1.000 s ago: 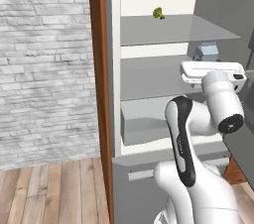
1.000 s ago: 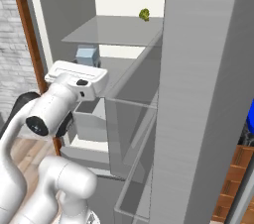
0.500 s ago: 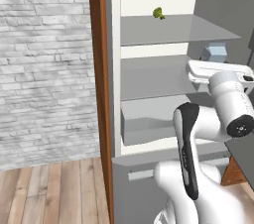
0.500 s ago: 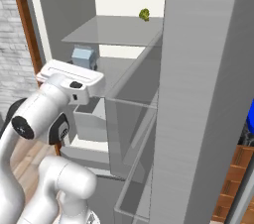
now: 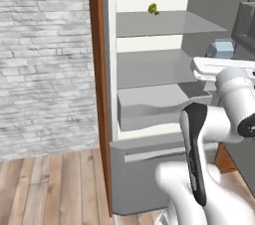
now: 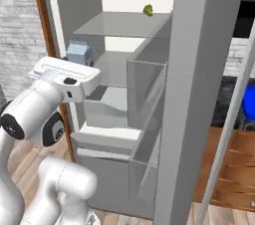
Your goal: Take out the milk from the fridge and place it on the tray on the counter. Then take the sugar cube near the tray and place it in the tray.
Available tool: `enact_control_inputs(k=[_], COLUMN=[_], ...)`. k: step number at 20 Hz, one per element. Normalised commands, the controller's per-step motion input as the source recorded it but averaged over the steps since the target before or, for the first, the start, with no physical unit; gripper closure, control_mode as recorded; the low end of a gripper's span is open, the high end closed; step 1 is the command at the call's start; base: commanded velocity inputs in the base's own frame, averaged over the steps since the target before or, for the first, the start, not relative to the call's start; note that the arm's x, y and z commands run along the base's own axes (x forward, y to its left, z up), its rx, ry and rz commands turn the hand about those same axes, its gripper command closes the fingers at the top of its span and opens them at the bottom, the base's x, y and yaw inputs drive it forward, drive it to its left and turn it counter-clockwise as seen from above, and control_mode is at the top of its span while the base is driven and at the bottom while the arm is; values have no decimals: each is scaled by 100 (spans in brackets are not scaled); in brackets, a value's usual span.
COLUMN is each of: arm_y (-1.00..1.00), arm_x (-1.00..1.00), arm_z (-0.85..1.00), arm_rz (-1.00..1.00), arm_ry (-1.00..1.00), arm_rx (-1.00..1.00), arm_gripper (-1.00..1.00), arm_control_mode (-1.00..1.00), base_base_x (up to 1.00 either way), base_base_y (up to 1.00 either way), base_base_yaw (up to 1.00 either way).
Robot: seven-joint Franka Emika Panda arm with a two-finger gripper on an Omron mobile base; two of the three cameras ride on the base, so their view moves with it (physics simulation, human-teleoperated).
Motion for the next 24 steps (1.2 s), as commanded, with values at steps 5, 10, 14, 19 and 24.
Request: enact_control_inputs(k=[5, 10, 14, 19, 24], arm_y=[0, 0, 0, 0, 0], arm_x=[0, 0, 0, 0, 0], arm_z=[0, 0, 0, 0, 0], arm_rz=[0, 0, 0, 0, 0], arm_ry=[0, 0, 0, 0, 0], arm_rx=[0, 0, 0, 0, 0], arm_gripper=[100, 100, 100, 100, 100], arm_control_mode=[100, 100, 100, 100, 100], base_base_x=[-100, -100, -100, -100, -74], base_base_y=[16, 75, 100, 30, 12], base_base_yaw=[0, 0, 0, -18, -81])
